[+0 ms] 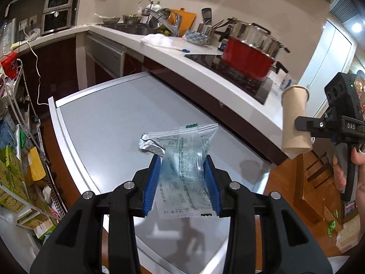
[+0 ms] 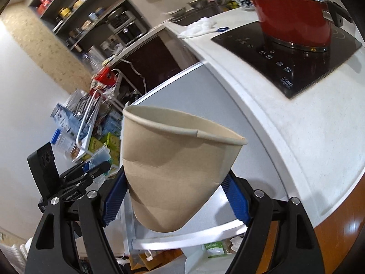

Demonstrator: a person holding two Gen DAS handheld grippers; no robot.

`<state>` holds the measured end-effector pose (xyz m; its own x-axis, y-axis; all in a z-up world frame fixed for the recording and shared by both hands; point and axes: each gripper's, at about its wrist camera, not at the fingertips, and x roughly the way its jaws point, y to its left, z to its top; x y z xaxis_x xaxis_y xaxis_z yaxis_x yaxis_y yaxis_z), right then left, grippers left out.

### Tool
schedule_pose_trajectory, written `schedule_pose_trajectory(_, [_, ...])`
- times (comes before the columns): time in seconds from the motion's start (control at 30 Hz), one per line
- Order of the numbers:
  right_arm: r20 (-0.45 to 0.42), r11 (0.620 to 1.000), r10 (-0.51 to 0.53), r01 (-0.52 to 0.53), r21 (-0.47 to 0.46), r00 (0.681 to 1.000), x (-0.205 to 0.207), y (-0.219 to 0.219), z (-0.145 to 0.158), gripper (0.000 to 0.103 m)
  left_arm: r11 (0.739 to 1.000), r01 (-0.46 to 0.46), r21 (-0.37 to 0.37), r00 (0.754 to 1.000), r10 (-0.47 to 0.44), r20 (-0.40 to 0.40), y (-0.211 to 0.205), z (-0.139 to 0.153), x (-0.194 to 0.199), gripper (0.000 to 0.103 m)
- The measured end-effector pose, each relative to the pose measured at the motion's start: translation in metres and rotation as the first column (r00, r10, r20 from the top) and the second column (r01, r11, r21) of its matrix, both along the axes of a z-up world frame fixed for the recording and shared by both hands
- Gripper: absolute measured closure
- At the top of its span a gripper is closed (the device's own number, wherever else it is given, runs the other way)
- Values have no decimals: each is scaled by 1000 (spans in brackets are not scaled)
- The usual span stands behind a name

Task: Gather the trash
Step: 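Lift the cup and packet and carry both tools over the paper bag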

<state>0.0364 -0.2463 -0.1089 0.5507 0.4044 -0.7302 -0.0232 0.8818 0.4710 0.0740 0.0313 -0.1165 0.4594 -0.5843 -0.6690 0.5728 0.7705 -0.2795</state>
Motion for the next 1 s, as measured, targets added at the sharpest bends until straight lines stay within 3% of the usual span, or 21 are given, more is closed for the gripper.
schedule_pose_trajectory(0.57, [-2,992,123,-123,-8,992,-87,-17,22,26,999,35,-20,999,-34,9,-5,27,-101,63])
schedule_pose_trajectory(0.8, [-74,984,178,-180,-17,981,-122,-19,-1,26,997,69,35,998,-69,-5,-22,21,-147,63])
schedule_pose_trajectory(1.0, [-170,974,217,-224,-20,961,-145,-13,-34,26,991,97,91,995,-93,-46,-38,-1,-179,63])
